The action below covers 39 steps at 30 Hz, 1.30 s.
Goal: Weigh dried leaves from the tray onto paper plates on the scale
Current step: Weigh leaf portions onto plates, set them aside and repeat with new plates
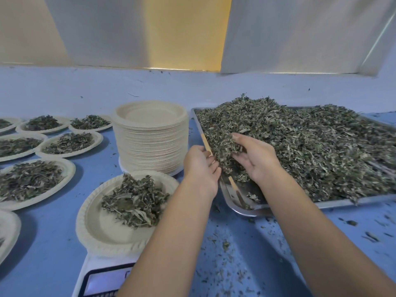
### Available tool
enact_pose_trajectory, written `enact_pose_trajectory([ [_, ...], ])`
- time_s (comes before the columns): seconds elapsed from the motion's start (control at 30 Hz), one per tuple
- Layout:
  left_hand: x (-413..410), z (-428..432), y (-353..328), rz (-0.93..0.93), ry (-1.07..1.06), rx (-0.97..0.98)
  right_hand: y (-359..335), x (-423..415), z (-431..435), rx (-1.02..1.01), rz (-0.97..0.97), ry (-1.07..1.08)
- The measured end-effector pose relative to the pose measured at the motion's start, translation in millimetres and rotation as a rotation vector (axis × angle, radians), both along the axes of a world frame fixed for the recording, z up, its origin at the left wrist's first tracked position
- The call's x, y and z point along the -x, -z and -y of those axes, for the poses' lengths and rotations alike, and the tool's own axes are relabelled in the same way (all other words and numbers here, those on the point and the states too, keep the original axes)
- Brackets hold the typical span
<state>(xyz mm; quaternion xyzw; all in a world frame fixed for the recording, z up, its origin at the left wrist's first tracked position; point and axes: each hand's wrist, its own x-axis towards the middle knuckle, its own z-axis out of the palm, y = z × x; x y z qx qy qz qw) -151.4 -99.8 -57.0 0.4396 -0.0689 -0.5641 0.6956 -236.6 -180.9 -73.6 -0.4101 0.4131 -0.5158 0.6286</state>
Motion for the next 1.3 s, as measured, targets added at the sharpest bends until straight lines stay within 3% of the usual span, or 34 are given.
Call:
enact_pose_trajectory([
  [0.2, -28, -14, -19, -0.072, -0.004, 0.178, -37, -16, -30, 0.118, 0.170, -0.245],
  [0.57, -91, -86, -37, -0.147, -0.025, 0.330, -58, -82, -96, 0.413, -0.101, -0.639],
  [0.83, -113, -99, -31, -0.092, -0.079, 0.255, -52, -97, -111, 0.461, -0.254, -0.668],
  [1.03, -113, -93, -28, 0.179, -0.101, 0.155, -45, -100, -114, 0.470, -0.323, -0.629],
  [1.3, -116, -85, -14, 0.117, -0.190, 0.174, -44, -98, -115, 0.533, -0.434, -0.592],
])
